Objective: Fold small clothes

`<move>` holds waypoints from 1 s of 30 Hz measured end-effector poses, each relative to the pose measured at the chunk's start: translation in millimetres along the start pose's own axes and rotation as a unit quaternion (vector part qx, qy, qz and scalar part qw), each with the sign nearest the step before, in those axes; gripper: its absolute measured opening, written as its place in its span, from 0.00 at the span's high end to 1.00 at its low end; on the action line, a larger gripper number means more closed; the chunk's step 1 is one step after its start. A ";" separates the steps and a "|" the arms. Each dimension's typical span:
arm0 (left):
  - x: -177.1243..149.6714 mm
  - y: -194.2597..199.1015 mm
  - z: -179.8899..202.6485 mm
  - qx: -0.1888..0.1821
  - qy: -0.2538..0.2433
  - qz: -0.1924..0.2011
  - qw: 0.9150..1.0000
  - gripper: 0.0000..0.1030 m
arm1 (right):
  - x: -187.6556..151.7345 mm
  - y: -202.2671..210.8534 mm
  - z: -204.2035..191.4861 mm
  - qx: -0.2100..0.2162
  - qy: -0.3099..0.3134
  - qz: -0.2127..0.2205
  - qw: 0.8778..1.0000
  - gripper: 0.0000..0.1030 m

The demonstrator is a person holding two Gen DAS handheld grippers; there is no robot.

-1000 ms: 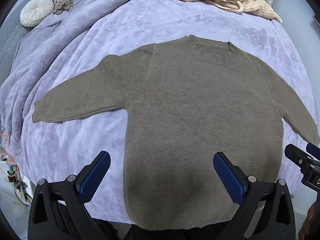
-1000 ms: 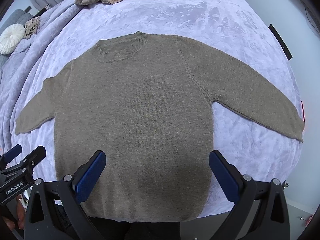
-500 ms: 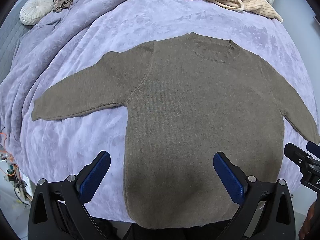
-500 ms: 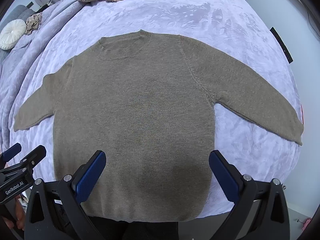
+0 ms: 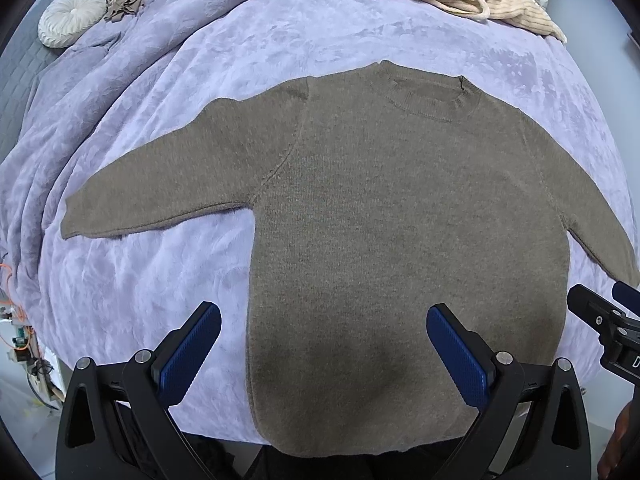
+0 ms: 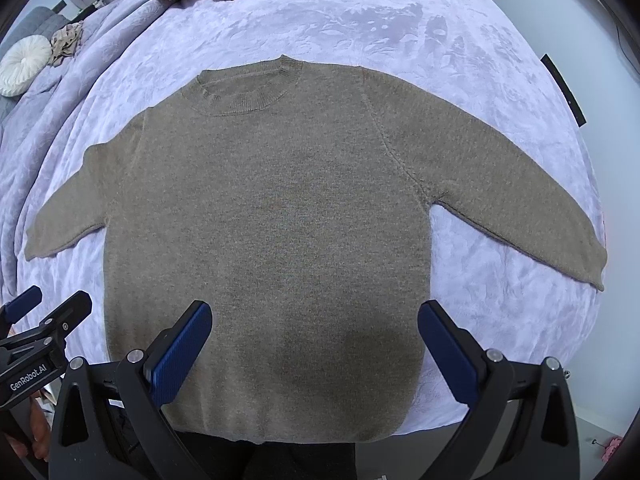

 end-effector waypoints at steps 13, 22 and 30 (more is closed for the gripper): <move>2.0 -5.2 -6.4 -0.006 0.005 -0.006 1.000 0.00 | 3.5 -1.6 -10.2 -0.003 0.010 -0.005 1.000 0.00; 0.4 -13.8 -15.8 -0.009 0.018 -0.016 1.000 0.00 | 4.6 -8.8 -19.0 -0.007 0.020 -0.014 1.000 0.00; -0.8 -21.8 -21.0 -0.016 0.027 -0.027 0.999 0.00 | 5.2 -12.7 -26.6 -0.008 0.029 -0.021 0.999 0.00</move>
Point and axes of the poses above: each gripper's, at about its wrist camera, not at the fingertips, and y roughly against the way its jaws point, z to its right, x to its top, the point moved 4 cm from there along -y, roughly the way its jaws point, and after that the axes turned 13 degrees about -x, right-handed, at the moved point
